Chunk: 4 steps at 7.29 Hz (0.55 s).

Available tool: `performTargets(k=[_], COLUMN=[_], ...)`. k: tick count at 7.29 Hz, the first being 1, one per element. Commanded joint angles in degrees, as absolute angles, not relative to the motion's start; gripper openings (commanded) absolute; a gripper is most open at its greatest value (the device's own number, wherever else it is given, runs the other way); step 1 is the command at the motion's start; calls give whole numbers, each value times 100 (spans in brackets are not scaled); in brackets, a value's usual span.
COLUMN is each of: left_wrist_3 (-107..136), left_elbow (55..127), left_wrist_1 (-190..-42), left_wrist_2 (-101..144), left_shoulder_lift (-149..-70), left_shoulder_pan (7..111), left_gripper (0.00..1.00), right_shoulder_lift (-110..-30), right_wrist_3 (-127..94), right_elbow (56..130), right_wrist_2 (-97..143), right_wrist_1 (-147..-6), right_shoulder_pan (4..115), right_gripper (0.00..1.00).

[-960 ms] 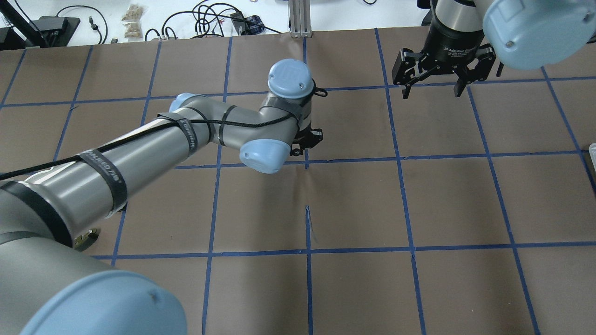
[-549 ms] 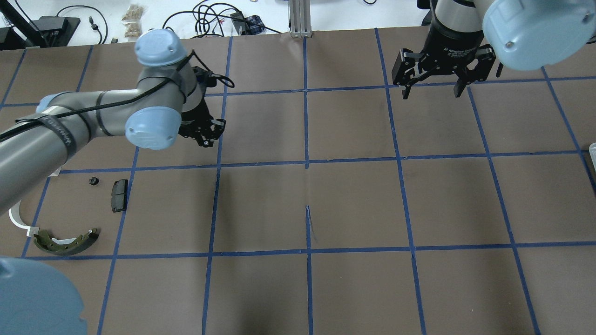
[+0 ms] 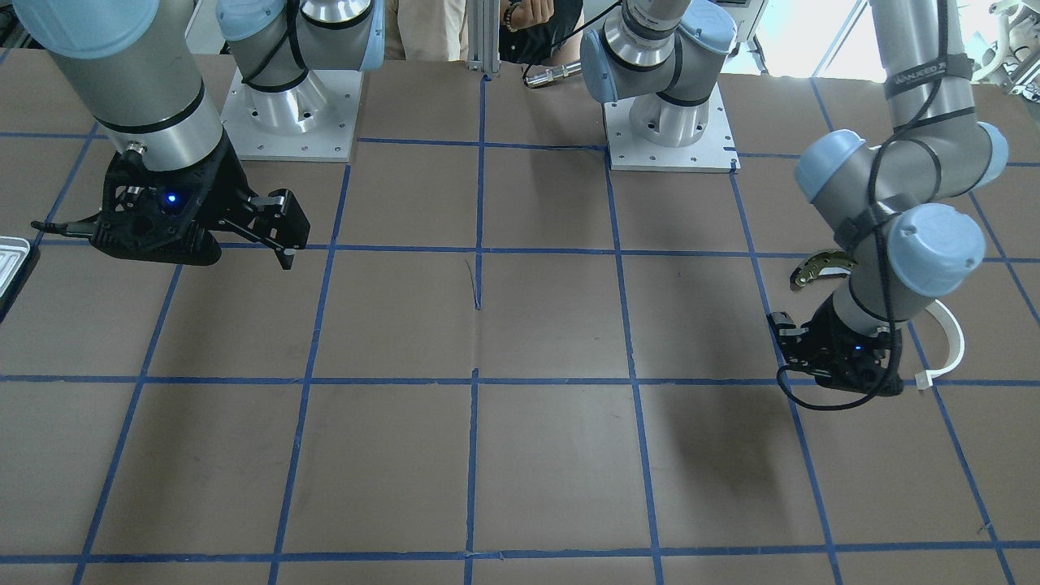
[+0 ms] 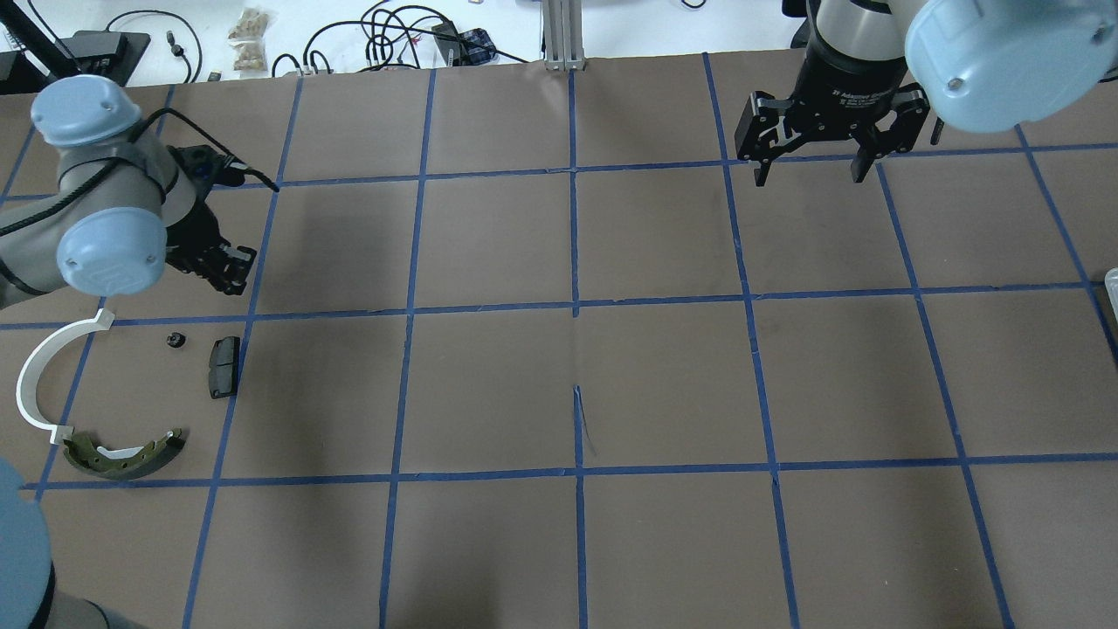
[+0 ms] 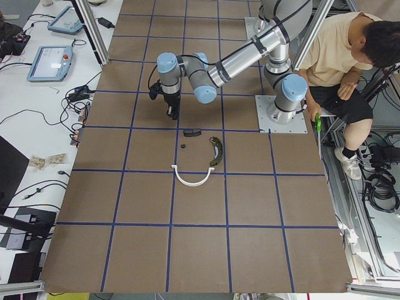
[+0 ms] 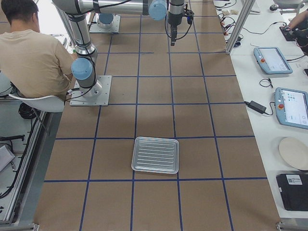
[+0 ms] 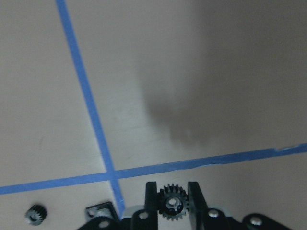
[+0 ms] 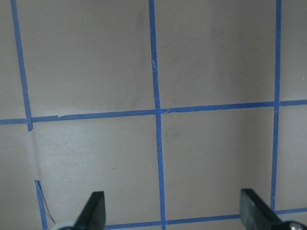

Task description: Place bearing gear from tray to pile

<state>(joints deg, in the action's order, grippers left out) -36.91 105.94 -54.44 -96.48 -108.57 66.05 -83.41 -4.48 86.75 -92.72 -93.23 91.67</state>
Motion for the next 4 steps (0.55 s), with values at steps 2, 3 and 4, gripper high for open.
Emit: performTargets(k=[2,3,4], left_wrist_3=[-5121,-5255,-5291], left_elbow=[10757,10775,10784], left_wrist_1=[-4931,-4670,-4519], left_wrist_2=[-9194,-9193,-9202], left_shoulder_lift=[-11135,-11231,-11285], left_shoulder_pan=[5452,5354,5335], left_gripper=[8,8,9], right_shoulder_lift=[-8341,-8341,-8341], right_wrist_3=[-448,-448,-448], right_elbow=[8684,8675,8675], right_wrist_2=[-9272,-9272,-9272], right_wrist_1=[-9316,-9325,-9325], right_shoulder_pan=[9167,9167,9167], right_gripper=[100,100,100])
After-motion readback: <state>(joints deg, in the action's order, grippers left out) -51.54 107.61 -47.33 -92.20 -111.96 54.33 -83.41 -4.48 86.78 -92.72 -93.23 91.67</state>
